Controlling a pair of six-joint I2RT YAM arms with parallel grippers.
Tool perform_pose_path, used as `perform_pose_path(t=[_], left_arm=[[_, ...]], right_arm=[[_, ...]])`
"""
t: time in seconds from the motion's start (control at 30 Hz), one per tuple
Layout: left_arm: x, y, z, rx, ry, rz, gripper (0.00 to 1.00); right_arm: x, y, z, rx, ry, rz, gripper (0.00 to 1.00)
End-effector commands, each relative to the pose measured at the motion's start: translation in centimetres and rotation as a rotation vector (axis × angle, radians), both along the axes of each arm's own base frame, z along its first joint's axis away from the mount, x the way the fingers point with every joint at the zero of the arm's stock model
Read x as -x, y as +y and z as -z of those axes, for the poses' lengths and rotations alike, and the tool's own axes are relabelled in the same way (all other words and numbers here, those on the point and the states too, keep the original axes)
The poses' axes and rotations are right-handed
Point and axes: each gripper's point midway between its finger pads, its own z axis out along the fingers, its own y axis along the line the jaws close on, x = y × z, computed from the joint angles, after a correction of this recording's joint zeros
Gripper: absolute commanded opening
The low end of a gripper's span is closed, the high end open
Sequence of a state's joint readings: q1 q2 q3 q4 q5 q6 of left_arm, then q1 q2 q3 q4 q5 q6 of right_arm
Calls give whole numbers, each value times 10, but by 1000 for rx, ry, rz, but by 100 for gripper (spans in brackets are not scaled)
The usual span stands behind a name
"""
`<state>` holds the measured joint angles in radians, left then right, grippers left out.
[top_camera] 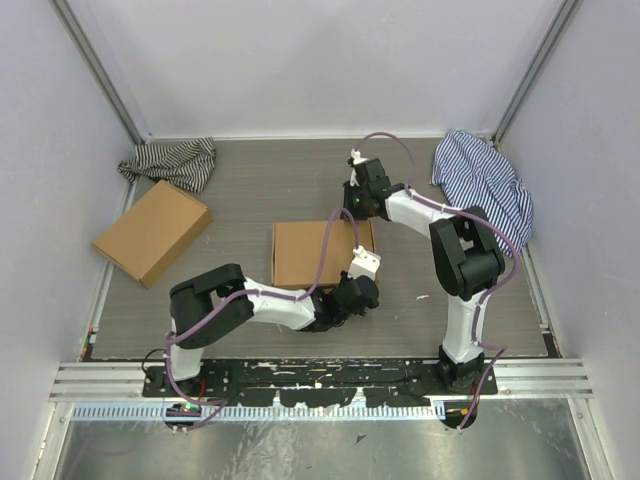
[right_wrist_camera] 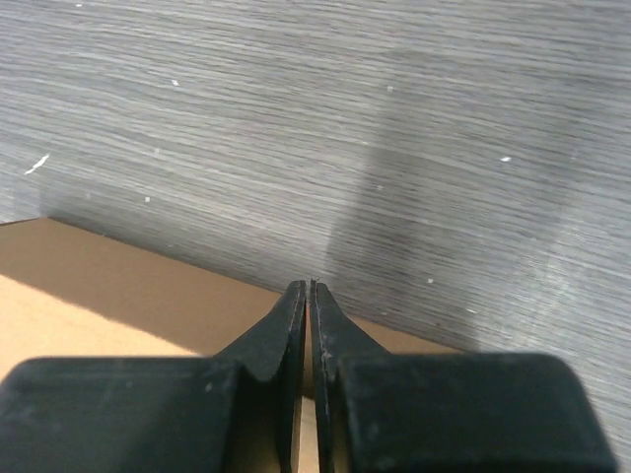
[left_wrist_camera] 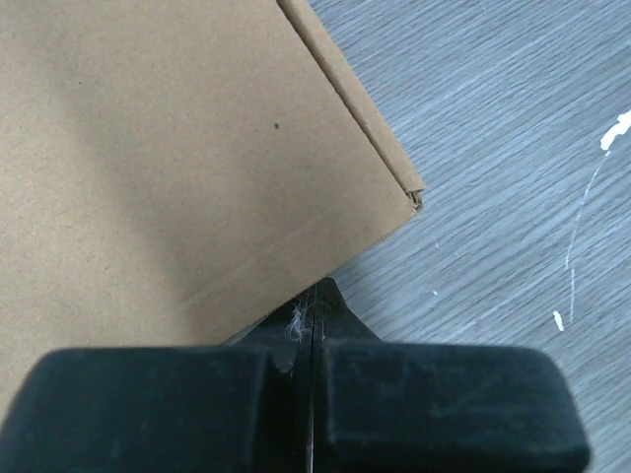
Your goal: Fold the paper box
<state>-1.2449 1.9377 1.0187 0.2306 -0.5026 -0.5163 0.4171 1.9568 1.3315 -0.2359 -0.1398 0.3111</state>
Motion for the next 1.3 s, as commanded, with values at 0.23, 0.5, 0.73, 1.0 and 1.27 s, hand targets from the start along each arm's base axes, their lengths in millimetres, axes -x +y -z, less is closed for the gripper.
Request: perform_pose_path(t=[0.23,0.5,0.73,1.0,1.27], left_arm=[[-21,26,-67,48,-98,-52,32],[6,33,-120,88,-78,38,54],[8,90,-155,59,-142,-39,65],[-42,213,-155,31,-1,-332,83],[-44,283,-168,32,52,-461,99]], right_arm=[[34,-6,-31,69,53,5,14],[11,-34,-118,124,-184,130,32],[34,-84,-186,148,-365,271,50],[101,-104,-166,63,-361,284,71],[146,-125,-155,-5,-409,329,89]])
